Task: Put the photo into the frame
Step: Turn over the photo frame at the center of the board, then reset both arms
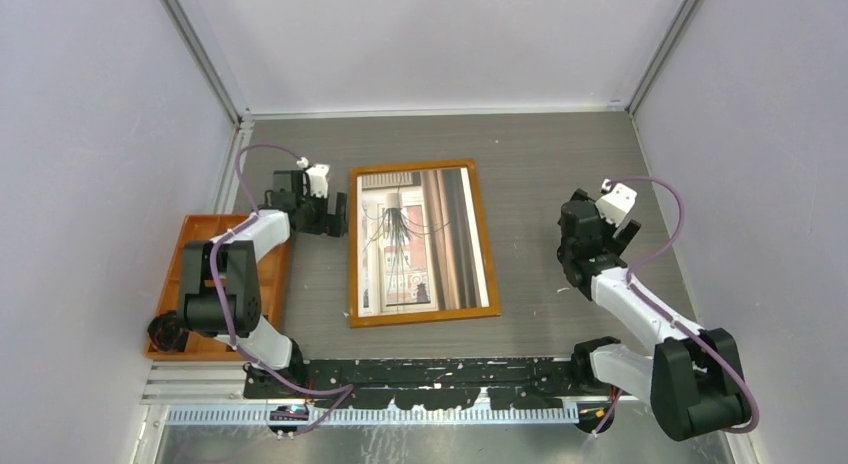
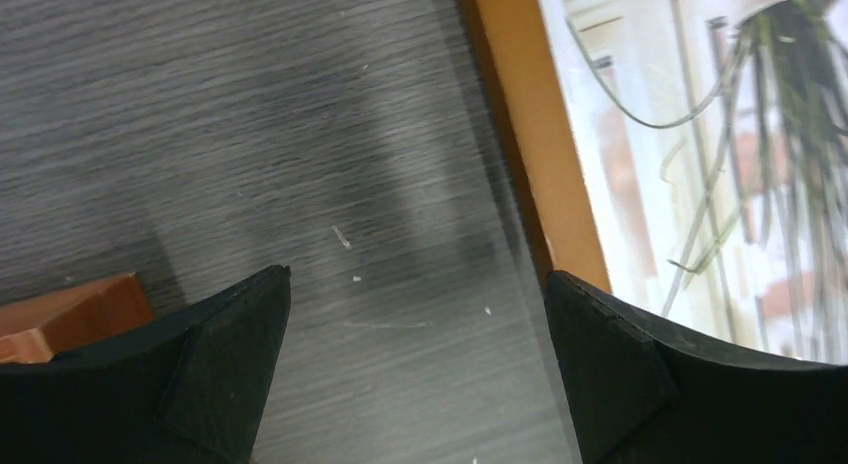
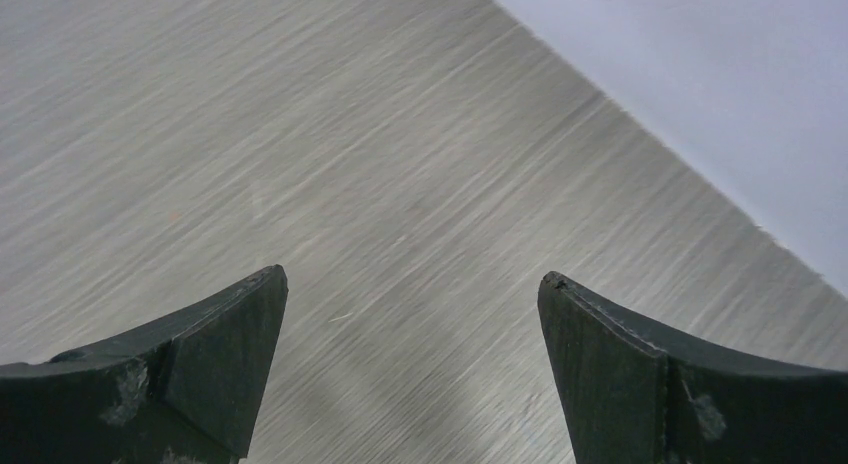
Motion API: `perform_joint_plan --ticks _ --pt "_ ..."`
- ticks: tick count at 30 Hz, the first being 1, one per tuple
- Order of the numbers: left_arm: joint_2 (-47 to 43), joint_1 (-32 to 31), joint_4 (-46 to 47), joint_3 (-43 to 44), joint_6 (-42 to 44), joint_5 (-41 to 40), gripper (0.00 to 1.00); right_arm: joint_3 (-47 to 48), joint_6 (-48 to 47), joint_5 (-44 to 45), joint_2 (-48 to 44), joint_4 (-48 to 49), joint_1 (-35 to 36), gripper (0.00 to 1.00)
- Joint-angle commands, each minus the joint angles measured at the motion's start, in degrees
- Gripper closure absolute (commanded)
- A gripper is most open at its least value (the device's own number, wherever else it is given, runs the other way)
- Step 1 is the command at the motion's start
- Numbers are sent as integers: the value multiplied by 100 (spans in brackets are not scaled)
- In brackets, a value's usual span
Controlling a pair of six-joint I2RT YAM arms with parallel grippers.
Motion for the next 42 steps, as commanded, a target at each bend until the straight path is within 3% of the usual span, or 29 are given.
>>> perform_joint_plan --ticks 1,6,11,13,16,19,21,31,34,35,36,38,42 --pt "84 -94 1961 -489 -407 -738 0 -406 -800 1008 354 2190 -220 0" --pt "-118 -114 3740 -1414 -255 -935 0 -700 -1116 1031 1504 4075 -354 0" --pt "-367 -111 4893 -2184 -257 -944 0 -718 -1172 1141 2492 5039 -378 0" --pt "-442 -111 5721 -2696 -257 -939 0 -495 -1157 820 2528 4504 -362 0" --pt "-41 -111 7668 -3478 -124 -502 0 -416 -1356 645 2658 4570 -379 0" --pt "-287 -110 6720 -3234 -97 -623 0 -483 -1377 426 2629 4619 -372 0" --pt "-126 -107 6833 -3106 -271 -937 0 -577 -1490 156 2604 4770 -374 0" --pt "-165 -103 6703 -3090 -282 -956 0 -756 -1568 -758 2554 4951 -555 0" --pt "-171 -103 6710 -3090 -278 -954 0 -1208 -1570 -1479 2554 5605 -676 0" --pt "-168 -103 6710 -3090 -276 -955 0 -1408 -1738 -1758 2848 6586 -714 0" --pt "-167 -103 6710 -3090 -275 -957 0 -1452 -1879 -1743 3005 6774 -680 0" --pt "-169 -103 6710 -3090 -279 -960 0 -1195 -1714 -1811 2775 5816 -725 0" --pt "-173 -103 6710 -3090 -280 -959 0 -1004 -1503 -2096 2788 5476 -994 0"
